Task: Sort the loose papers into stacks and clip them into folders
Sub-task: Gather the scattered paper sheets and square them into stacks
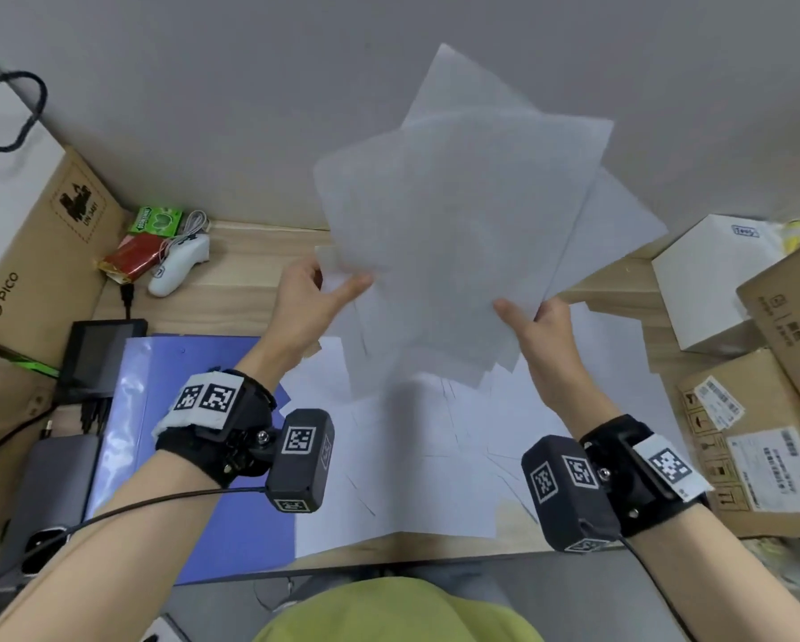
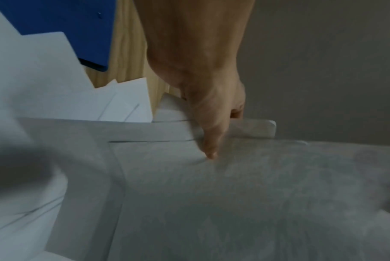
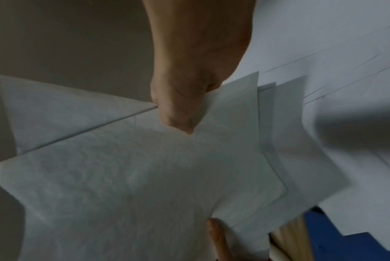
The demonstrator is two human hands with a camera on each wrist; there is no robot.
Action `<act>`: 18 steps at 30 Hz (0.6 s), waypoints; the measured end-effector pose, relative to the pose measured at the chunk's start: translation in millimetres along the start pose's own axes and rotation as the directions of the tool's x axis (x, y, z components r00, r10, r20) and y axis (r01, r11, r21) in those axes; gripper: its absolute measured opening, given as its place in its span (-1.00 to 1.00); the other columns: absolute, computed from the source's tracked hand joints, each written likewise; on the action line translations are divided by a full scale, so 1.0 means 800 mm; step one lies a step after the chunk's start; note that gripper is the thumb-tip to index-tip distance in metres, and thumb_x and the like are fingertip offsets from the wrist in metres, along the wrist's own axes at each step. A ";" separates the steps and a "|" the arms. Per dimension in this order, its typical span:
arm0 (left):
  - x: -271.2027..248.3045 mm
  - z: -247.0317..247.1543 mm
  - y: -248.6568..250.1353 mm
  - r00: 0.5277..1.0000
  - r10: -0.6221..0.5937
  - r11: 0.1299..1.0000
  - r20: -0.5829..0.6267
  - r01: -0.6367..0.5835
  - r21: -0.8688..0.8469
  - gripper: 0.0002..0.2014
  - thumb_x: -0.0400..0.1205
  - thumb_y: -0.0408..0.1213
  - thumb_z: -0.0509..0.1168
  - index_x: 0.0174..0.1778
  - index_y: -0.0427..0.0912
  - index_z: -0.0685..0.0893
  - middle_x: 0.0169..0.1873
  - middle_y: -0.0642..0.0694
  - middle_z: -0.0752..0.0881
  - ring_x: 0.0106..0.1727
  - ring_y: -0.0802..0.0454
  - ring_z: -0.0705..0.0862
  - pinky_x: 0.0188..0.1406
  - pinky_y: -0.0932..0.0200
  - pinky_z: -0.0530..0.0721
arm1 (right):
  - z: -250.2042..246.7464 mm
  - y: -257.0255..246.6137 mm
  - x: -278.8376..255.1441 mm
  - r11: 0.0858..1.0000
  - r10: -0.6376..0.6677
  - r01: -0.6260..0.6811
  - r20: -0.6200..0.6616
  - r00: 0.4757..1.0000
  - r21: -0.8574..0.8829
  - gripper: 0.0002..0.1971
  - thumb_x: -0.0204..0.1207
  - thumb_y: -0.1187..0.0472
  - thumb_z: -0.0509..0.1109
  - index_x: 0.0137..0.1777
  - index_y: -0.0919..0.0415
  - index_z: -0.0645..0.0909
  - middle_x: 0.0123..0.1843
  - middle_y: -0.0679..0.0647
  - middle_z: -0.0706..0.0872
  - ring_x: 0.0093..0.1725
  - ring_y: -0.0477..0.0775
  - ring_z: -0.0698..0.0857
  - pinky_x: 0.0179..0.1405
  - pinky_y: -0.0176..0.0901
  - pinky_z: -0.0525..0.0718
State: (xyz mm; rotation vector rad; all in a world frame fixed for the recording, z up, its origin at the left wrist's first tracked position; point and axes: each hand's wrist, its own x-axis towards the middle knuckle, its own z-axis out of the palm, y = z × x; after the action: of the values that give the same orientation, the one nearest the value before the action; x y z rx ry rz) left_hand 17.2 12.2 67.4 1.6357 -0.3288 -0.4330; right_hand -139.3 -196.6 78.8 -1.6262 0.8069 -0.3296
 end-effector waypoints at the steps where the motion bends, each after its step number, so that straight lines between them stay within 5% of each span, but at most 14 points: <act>1: 0.000 -0.002 0.006 1.000 0.017 1.000 0.005 -0.016 -0.017 -0.82 0.51 -0.31 0.51 0.01 -0.06 0.78 -0.08 0.08 0.85 -0.03 0.11 0.82 -0.05 0.24 0.76 | -0.002 -0.006 -0.001 0.999 -0.021 0.020 0.017 1.000 0.041 -0.72 0.51 0.14 0.42 0.09 0.34 0.65 0.16 0.34 0.73 0.19 0.34 0.70 0.24 0.20 0.68; 3: -0.002 -0.005 0.006 0.999 0.011 0.999 0.039 -0.009 -0.043 -0.78 0.51 -0.31 0.51 0.05 -0.05 0.76 -0.07 0.11 0.84 -0.01 0.16 0.81 -0.09 0.31 0.74 | -0.001 -0.012 -0.008 0.996 -0.020 0.011 0.105 0.994 0.088 -0.82 0.58 0.26 0.36 0.14 0.13 0.66 0.17 0.11 0.79 0.22 0.13 0.73 0.28 0.01 0.64; 6: -0.008 -0.002 -0.018 0.994 -0.066 0.998 0.092 0.067 -0.010 -0.67 0.50 -0.30 0.53 0.17 -0.08 0.71 0.00 0.10 0.82 0.04 0.20 0.79 0.00 0.29 0.71 | 0.006 0.004 -0.013 0.999 0.023 -0.027 0.217 0.976 0.018 -0.66 0.57 0.35 0.29 0.32 0.14 0.59 0.24 0.00 0.75 0.27 0.02 0.70 0.34 0.00 0.59; 14: -0.026 0.009 -0.059 0.968 -0.224 0.973 0.114 0.229 -0.038 -0.63 0.49 -0.19 0.53 0.21 -0.15 0.71 0.06 0.01 0.82 0.10 0.10 0.79 0.13 0.13 0.72 | 0.006 0.030 -0.014 0.986 0.148 -0.156 0.126 0.981 0.054 -0.53 0.48 0.51 0.17 0.28 0.06 0.54 0.23 -0.01 0.70 0.28 0.08 0.62 0.33 0.04 0.55; 18: -0.036 0.015 -0.064 0.944 -0.262 0.963 0.201 0.270 -0.017 -0.62 0.49 -0.20 0.54 0.21 0.05 0.67 0.10 0.10 0.79 0.15 0.19 0.74 0.15 0.25 0.64 | 0.009 0.047 -0.018 0.978 0.204 -0.208 0.156 0.967 0.009 -0.53 0.47 0.50 0.15 0.27 0.05 0.55 0.24 -0.01 0.71 0.31 0.09 0.61 0.42 0.08 0.50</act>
State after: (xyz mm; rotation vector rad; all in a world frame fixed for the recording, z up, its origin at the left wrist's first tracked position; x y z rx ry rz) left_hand -15.7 20.0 18.4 1.6026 -0.2438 -0.8064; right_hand -157.2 -182.6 45.1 -1.5082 0.8408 -0.0652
